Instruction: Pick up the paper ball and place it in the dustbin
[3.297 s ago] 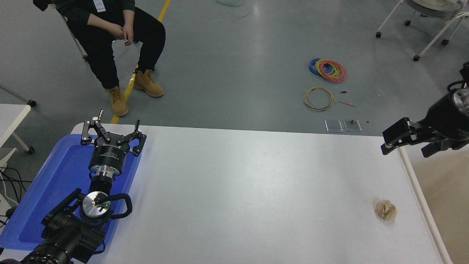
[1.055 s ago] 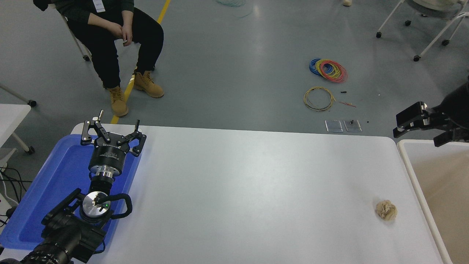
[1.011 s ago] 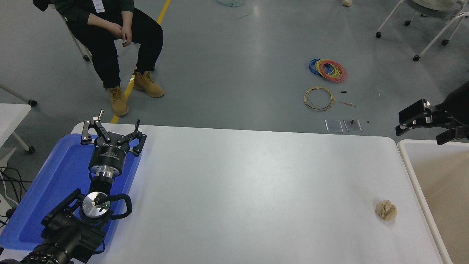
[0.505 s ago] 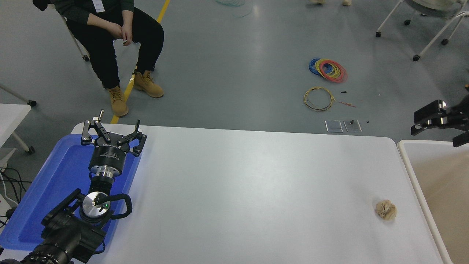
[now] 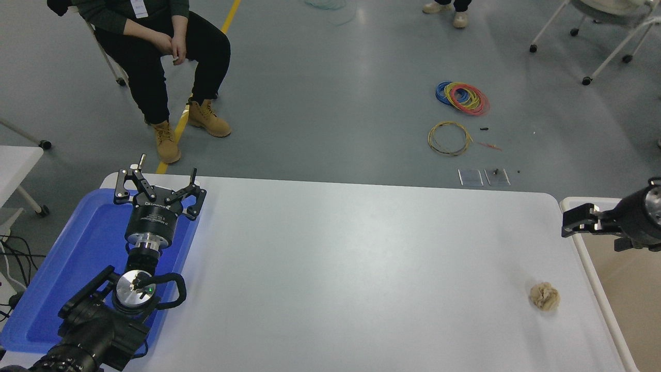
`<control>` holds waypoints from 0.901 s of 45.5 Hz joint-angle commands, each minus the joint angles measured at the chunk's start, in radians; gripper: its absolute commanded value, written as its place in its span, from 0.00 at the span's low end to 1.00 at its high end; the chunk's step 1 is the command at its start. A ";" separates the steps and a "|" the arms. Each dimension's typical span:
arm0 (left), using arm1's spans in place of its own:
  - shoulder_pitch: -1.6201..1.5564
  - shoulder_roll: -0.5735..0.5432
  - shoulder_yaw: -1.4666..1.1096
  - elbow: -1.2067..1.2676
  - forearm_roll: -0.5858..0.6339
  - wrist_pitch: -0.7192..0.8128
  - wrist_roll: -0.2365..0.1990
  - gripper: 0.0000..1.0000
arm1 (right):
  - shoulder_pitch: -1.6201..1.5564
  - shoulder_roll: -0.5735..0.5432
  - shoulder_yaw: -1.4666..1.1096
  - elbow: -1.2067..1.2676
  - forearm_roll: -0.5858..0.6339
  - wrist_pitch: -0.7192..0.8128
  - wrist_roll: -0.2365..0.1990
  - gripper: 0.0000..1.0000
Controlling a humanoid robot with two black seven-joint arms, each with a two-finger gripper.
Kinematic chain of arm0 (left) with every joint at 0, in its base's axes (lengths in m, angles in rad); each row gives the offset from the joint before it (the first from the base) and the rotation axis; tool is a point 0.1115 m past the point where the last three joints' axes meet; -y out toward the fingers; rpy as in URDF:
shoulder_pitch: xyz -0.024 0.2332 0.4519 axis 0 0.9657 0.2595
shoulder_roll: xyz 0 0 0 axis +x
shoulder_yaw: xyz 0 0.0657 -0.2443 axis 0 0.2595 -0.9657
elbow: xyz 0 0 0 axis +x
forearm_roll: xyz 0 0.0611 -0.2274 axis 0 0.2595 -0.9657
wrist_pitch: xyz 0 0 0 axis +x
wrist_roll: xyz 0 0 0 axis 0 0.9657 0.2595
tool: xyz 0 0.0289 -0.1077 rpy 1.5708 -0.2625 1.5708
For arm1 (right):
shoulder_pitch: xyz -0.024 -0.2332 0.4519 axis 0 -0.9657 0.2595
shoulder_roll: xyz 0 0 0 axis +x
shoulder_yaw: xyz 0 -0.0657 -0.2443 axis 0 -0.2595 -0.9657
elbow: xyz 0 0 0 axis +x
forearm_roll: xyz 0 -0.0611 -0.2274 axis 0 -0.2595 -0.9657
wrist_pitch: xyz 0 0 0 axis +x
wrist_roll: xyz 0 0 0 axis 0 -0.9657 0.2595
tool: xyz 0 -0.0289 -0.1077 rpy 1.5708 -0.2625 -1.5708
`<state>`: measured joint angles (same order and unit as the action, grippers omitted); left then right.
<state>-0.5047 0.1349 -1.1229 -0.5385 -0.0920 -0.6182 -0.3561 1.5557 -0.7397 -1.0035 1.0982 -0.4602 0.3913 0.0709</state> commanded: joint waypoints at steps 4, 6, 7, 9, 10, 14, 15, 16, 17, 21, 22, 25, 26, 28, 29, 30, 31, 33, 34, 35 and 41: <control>0.000 0.000 0.000 0.000 0.000 0.000 -0.001 1.00 | -0.247 0.040 0.146 -0.035 0.003 -0.155 0.000 1.00; 0.000 0.000 0.000 0.000 0.000 0.000 0.000 1.00 | -0.281 0.054 0.161 -0.052 0.003 -0.180 0.000 1.00; 0.000 0.000 0.000 0.000 0.000 0.000 0.000 1.00 | -0.298 0.059 0.167 -0.060 0.003 -0.193 0.000 1.00; 0.000 0.000 0.000 0.000 0.000 0.000 0.000 1.00 | -0.327 0.066 0.178 -0.070 0.003 -0.212 0.000 1.00; 0.000 0.000 0.000 0.000 0.000 0.000 0.000 1.00 | -0.338 0.068 0.184 -0.075 0.003 -0.218 0.000 1.00; 0.000 0.000 0.000 0.000 0.000 0.000 0.000 1.00 | -0.367 0.071 0.209 -0.089 0.003 -0.227 0.000 1.00; 0.000 0.000 0.000 0.000 0.000 0.000 0.000 1.00 | -0.373 0.071 0.212 -0.092 0.003 -0.229 0.000 1.00; 0.000 0.000 0.000 0.000 0.000 0.000 0.000 1.00 | -0.379 0.071 0.215 -0.093 0.003 -0.230 0.000 1.00; 0.000 0.000 0.000 0.000 0.000 0.000 -0.001 1.00 | -0.381 0.071 0.218 -0.096 0.003 -0.230 0.000 1.00; 0.000 0.000 0.000 0.000 0.000 0.000 0.000 1.00 | -0.396 0.071 0.223 -0.112 0.003 -0.235 0.000 1.00; 0.000 0.000 0.000 0.000 0.000 0.000 0.000 1.00 | -0.399 0.072 0.223 -0.116 0.003 -0.238 0.000 1.00; 0.000 0.000 0.000 0.000 0.000 0.000 0.000 1.00 | -0.414 0.079 0.224 -0.126 0.003 -0.250 0.000 1.00; 0.000 0.000 0.000 0.000 0.000 0.000 0.000 1.00 | -0.419 0.083 0.224 -0.130 0.003 -0.255 0.000 1.00; 0.000 0.000 0.000 0.000 0.000 0.000 -0.001 1.00 | -0.430 0.092 0.227 -0.139 0.003 -0.265 0.001 1.00; 0.000 0.000 0.000 0.000 0.000 0.000 0.000 1.00 | -0.434 0.095 0.232 -0.144 0.003 -0.269 0.001 1.00; 0.000 0.000 0.000 0.000 0.000 0.000 0.000 1.00 | -0.439 0.097 0.238 -0.149 0.003 -0.273 0.001 1.00; 0.000 0.000 0.000 0.000 0.000 0.000 0.000 1.00 | -0.445 0.098 0.244 -0.152 0.003 -0.278 0.001 1.00; 0.000 0.000 0.000 0.000 0.000 0.000 0.000 1.00 | -0.459 0.100 0.259 -0.155 0.003 -0.284 0.001 1.00; 0.000 0.000 0.000 0.000 0.000 0.000 0.000 1.00 | -0.465 0.100 0.267 -0.158 0.003 -0.285 0.001 1.00; 0.000 0.000 0.000 0.000 0.000 0.000 0.000 1.00 | -0.473 0.100 0.275 -0.159 0.003 -0.289 0.001 1.00; 0.000 0.000 0.000 0.000 0.000 0.000 0.000 1.00 | -0.513 0.109 0.319 -0.176 0.003 -0.319 0.001 1.00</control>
<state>-0.5047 0.1350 -1.1229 -0.5384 -0.0920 -0.6182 -0.3561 1.1124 -0.6485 -0.7473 0.9559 -0.4572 0.1189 0.0717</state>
